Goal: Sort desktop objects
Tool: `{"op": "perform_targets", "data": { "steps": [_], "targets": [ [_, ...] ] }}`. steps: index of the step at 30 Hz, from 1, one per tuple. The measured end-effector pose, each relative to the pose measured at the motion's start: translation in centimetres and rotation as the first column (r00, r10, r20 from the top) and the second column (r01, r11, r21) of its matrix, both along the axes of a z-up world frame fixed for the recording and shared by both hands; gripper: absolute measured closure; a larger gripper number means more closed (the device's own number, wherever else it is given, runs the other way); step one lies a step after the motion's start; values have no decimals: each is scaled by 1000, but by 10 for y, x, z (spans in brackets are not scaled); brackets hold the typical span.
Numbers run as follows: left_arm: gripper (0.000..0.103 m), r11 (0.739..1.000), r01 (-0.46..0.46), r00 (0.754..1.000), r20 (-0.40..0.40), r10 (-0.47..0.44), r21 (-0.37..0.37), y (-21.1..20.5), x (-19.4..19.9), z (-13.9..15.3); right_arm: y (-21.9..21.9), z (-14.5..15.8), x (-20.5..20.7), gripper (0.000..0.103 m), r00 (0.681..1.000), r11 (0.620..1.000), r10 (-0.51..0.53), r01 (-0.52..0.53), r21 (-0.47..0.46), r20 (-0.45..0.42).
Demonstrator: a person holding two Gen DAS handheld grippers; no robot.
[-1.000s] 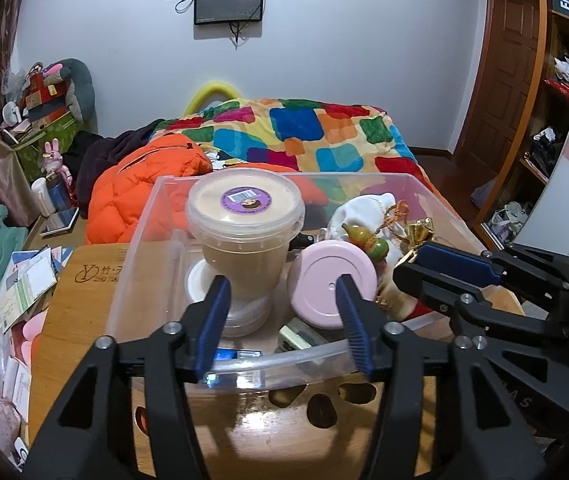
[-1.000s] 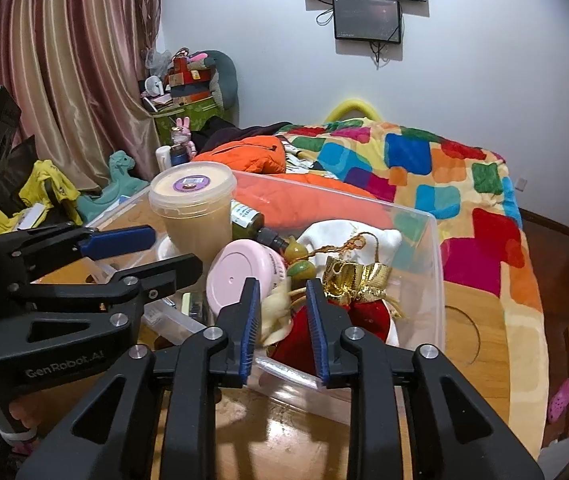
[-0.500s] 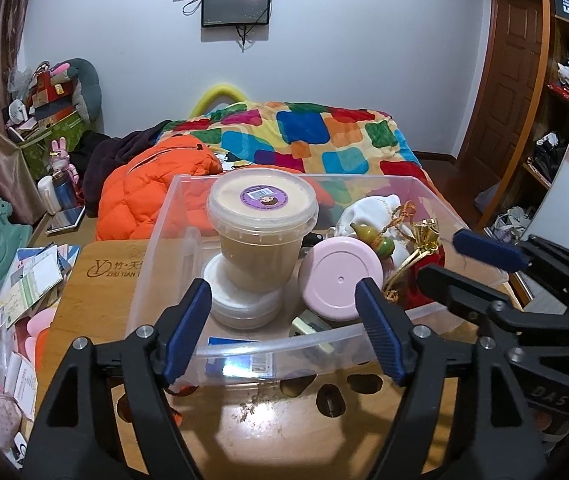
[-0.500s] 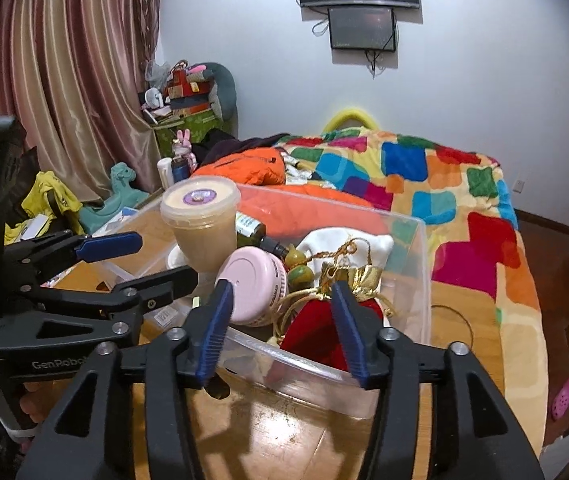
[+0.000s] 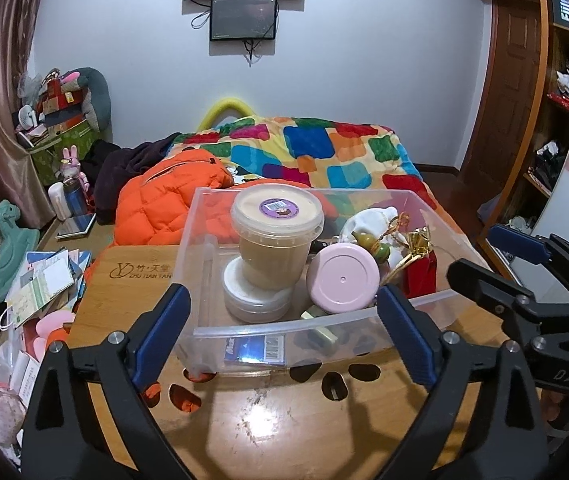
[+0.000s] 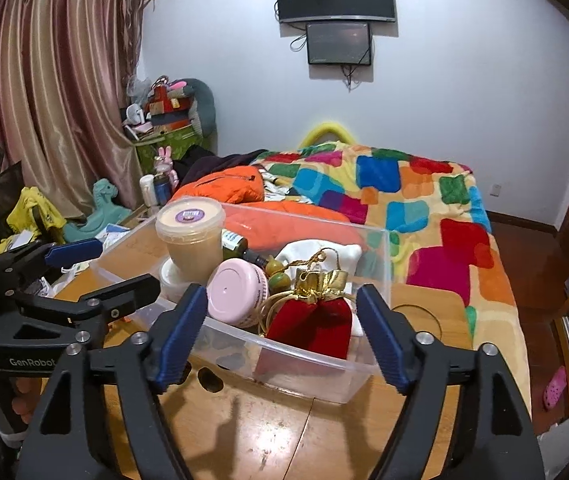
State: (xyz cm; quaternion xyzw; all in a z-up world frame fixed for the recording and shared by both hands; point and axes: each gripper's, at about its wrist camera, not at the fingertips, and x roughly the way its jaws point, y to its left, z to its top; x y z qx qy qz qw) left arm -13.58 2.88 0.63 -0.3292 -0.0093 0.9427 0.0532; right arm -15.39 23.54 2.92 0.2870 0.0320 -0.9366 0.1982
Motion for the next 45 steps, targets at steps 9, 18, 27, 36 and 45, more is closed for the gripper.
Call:
{"op": "perform_targets", "data": {
  "steps": [9, 18, 27, 36, 45],
  "targets": [
    [6, 999, -31, 999, -8, 32, 23, -14, 15, 4, 2, 8, 16, 18, 999, 1000, -30, 30, -5, -11],
    [3, 998, -48, 998, -27, 49, 36, -21, 34, 7, 6, 6, 35, 3, 996, 996, -85, 85, -8, 10],
    [3, 999, -46, 997, -63, 46, -5, -15, 62, 12, 12, 2, 61, 1, 990, 990, -139, 139, -15, 11],
    [2, 999, -40, 992, -118, 37, -24, -6, 91, 20, 18, 5, 87, 1, 988, 988, -156, 155, -24, -20],
    [2, 999, -20, 991, -135, 16, -29, 2, 109, 16, 13, 6, 109, 1, 986, 988, -152, 152, 1, -62]
  ]
}}
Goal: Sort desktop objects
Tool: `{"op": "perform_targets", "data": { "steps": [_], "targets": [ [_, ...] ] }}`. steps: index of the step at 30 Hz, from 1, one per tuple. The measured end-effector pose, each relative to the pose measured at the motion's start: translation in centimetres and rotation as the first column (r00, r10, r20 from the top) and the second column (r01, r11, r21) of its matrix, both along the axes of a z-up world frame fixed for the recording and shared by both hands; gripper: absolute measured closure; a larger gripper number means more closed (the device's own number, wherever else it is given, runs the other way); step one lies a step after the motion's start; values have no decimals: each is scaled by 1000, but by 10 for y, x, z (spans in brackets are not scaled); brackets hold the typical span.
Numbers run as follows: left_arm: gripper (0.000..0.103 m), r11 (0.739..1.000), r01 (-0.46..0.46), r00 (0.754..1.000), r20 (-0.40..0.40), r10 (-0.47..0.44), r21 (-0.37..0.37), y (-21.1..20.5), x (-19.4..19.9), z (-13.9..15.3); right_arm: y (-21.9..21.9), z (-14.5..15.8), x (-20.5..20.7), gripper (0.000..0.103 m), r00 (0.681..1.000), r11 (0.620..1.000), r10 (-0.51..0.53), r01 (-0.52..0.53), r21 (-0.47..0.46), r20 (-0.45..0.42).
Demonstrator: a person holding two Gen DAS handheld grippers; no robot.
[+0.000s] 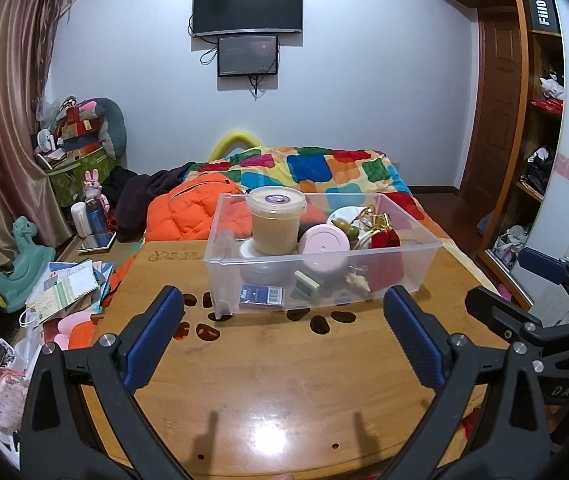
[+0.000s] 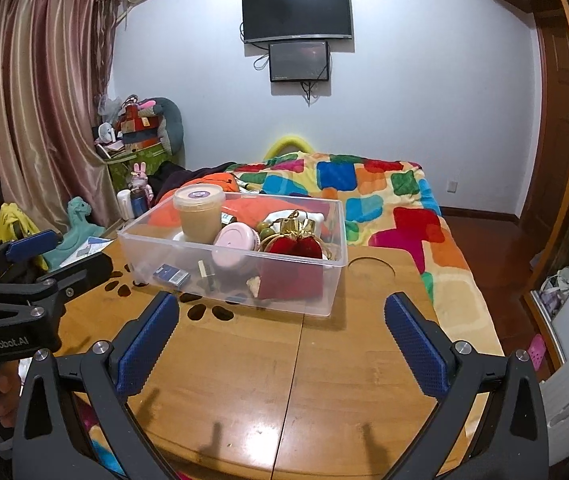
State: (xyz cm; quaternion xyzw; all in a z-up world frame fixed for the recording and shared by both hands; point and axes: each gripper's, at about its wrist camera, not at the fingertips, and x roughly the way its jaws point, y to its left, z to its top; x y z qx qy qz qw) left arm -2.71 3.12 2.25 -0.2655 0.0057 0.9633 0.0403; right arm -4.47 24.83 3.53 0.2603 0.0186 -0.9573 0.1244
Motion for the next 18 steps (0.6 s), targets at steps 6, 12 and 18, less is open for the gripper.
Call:
{"op": "perform_targets", "data": {
  "steps": [6, 12, 18],
  "targets": [
    [2, 1000, -3, 1000, -14, 3, 1, 3, 6, -2, -2, -2, 7, 1, 1000, 1000, 6, -6, 20, -10],
    [2, 1000, -1, 1000, -4, 1, 2, 7, 7, -5, 0, -6, 5, 1, 1000, 1000, 5, -5, 14, 8],
    [2, 1000, 5, 1000, -25, -5, -4, 8, 10, -4, 2, -9, 1, 1, 1000, 1000, 4, -4, -1, 23]
  ]
}}
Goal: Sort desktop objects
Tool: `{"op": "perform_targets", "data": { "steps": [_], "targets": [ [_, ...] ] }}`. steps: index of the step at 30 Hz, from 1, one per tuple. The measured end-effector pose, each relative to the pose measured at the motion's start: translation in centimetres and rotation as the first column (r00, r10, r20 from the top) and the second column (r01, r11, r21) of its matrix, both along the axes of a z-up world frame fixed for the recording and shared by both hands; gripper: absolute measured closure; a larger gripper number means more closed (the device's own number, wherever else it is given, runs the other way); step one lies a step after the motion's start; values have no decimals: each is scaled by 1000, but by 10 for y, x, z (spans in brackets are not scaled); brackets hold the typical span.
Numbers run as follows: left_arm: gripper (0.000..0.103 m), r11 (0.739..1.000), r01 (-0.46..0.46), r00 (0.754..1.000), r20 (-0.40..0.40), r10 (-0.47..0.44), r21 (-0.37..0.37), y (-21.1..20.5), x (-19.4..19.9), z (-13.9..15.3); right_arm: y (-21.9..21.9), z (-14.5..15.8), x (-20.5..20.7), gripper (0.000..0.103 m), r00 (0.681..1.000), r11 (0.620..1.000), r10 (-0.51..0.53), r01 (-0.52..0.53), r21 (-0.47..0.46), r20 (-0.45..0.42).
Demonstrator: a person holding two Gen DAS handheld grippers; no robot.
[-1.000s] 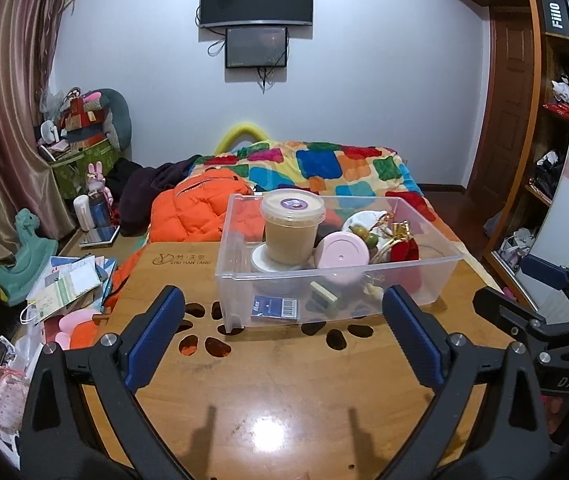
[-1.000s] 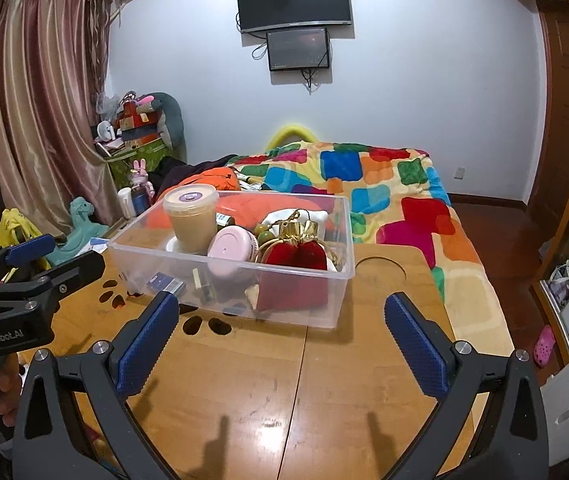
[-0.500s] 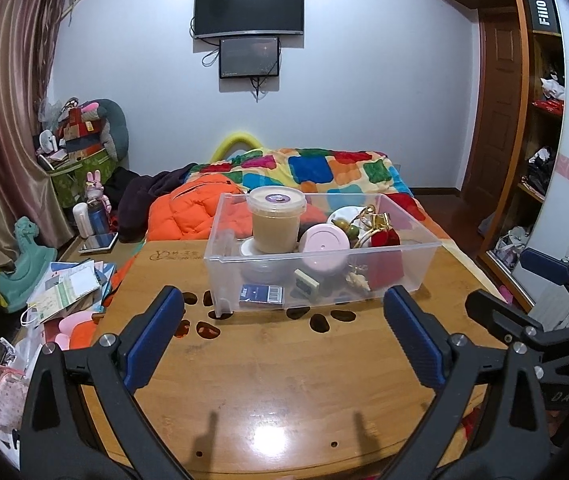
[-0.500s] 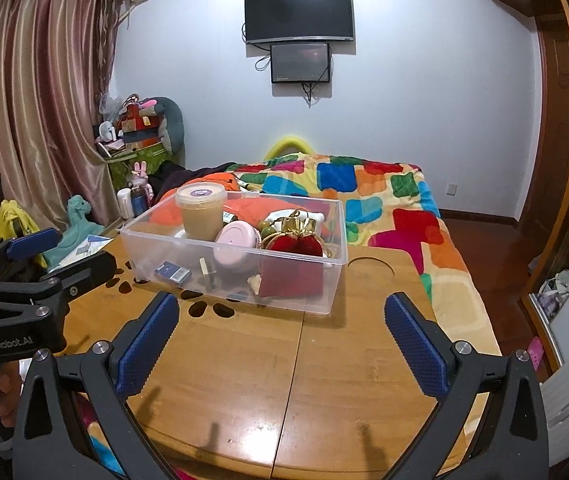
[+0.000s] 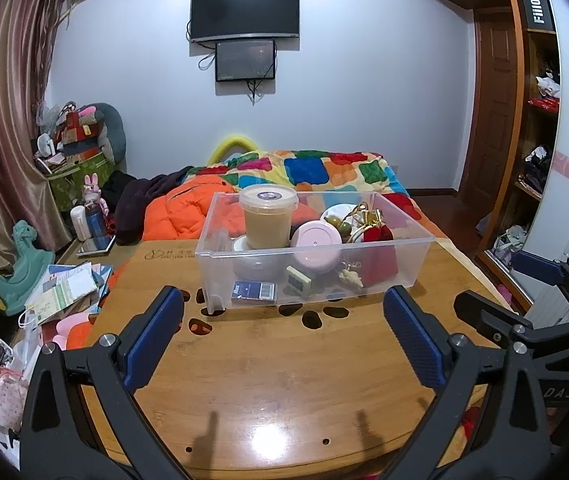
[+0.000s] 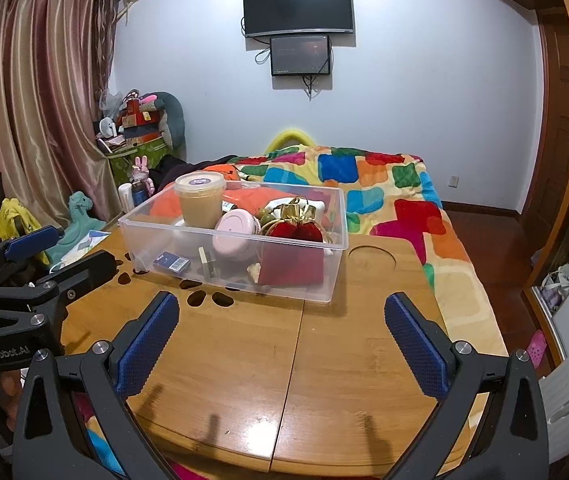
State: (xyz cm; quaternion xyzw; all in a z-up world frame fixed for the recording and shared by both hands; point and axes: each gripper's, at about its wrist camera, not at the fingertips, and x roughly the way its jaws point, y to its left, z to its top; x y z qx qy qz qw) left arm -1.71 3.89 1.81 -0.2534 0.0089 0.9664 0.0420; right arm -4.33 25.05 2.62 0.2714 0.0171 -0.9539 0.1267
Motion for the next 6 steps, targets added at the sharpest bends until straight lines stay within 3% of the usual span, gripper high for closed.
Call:
{"op": "perform_targets", "data": {
  "steps": [6],
  "targets": [
    [2, 1000, 1, 1000, -11, -1, 6, -2, 3, 2, 1, 0, -1, 1, 1000, 1000, -6, 6, 0, 0]
  ]
}}
